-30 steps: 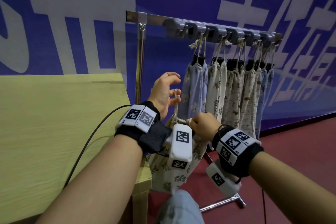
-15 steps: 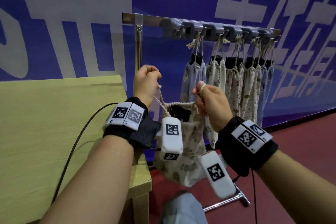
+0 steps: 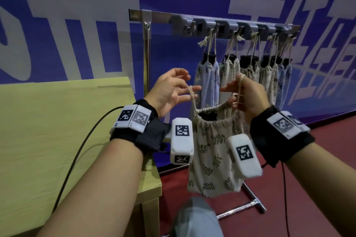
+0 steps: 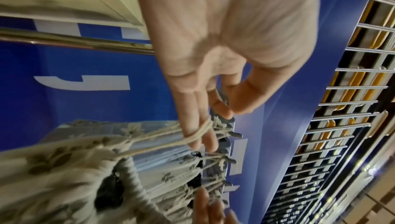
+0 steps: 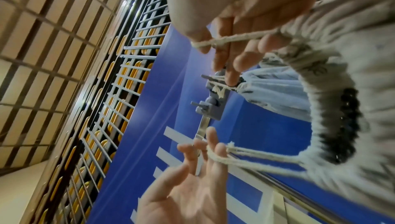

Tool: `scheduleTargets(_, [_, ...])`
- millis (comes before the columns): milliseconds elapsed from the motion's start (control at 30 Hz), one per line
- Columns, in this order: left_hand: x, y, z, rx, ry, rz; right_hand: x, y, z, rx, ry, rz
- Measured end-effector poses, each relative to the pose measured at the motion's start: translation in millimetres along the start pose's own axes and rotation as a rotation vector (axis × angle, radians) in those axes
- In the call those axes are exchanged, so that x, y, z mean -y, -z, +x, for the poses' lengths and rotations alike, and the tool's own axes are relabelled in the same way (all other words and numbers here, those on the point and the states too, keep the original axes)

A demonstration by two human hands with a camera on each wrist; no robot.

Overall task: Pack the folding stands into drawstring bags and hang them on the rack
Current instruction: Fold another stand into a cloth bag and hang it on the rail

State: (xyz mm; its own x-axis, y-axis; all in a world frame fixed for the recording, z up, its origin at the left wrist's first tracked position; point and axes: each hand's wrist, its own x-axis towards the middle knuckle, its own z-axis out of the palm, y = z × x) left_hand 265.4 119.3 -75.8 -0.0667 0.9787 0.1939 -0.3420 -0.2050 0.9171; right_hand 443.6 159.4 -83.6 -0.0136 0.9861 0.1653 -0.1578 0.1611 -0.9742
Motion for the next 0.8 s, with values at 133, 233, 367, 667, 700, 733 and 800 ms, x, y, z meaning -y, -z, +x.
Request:
scheduleTargets(133, [11, -13, -3, 0.094, 0.040, 0.131, 8, 2, 3, 0.112, -0.123, -0.125])
scheduleTargets(233, [17, -18, -2, 0.079, 0.069, 0.200, 10, -2, -3, 0.232, 0.055, -0.190])
scheduleTargets(367, [18, -17, 1, 0.000, 0.037, 0.224, 0, -16, -7, 0.241, 0.383, -0.459])
scheduleTargets(667, [17, -16, -1, -0.044, 0.090, 0.247, 0, -30, -14, 0.225, 0.637, -0.887])
scheduleTargets(700, [16, -16, -2, -0.042, 0.094, 0.233, 2, -30, -13, 0.243, 0.630, -0.948])
scheduleTargets(733, [15, -17, -2, -0.042, 0.094, 0.215, 3, -30, -12, 0.254, 0.625, -1.000])
scheduleTargets(800, [14, -17, -2, -0.050, 0.086, 0.181, 1, -28, -7, 0.212, 0.605, -1.009])
